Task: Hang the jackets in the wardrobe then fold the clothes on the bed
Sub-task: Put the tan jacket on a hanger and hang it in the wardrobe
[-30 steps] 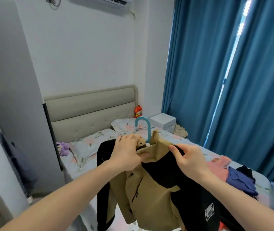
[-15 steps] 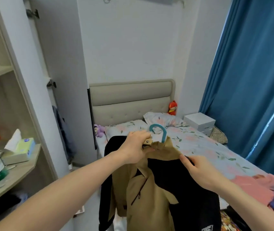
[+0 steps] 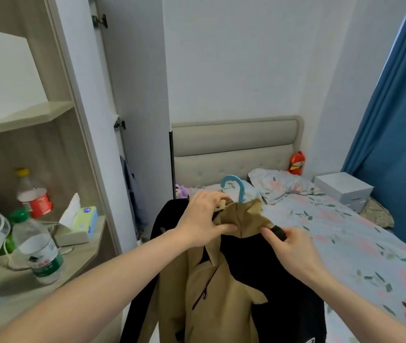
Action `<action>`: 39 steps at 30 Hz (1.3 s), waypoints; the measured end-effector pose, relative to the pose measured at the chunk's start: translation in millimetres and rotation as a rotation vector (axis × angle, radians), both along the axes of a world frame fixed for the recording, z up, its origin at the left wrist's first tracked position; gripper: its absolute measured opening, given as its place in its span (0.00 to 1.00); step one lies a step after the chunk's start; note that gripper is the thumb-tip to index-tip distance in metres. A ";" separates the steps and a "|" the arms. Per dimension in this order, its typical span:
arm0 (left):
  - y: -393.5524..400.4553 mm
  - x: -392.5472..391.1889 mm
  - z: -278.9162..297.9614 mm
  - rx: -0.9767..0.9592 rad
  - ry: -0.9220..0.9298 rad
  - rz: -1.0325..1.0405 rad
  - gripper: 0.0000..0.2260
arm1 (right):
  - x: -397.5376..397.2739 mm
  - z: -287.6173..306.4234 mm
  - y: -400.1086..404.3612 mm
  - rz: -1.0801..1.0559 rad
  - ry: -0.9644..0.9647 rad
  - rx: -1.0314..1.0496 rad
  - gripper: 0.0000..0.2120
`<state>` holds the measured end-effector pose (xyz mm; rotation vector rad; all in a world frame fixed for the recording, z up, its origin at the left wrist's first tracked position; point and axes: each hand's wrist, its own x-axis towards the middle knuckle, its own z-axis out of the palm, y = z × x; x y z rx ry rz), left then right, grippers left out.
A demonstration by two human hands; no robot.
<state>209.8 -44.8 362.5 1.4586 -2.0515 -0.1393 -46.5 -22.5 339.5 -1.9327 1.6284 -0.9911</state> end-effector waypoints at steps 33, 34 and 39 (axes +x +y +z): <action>-331.2 275.8 112.7 0.198 -0.390 0.654 0.23 | 157.2 -25.3 -345.9 -0.038 -0.173 0.110 0.25; -338.7 284.7 117.0 0.208 -0.407 0.678 0.23 | 161.8 -24.6 -356.9 -0.019 -0.179 0.112 0.24; -373.1 325.7 135.3 0.262 -0.498 0.788 0.23 | 189.8 -16.7 -402.3 0.057 -0.178 0.102 0.22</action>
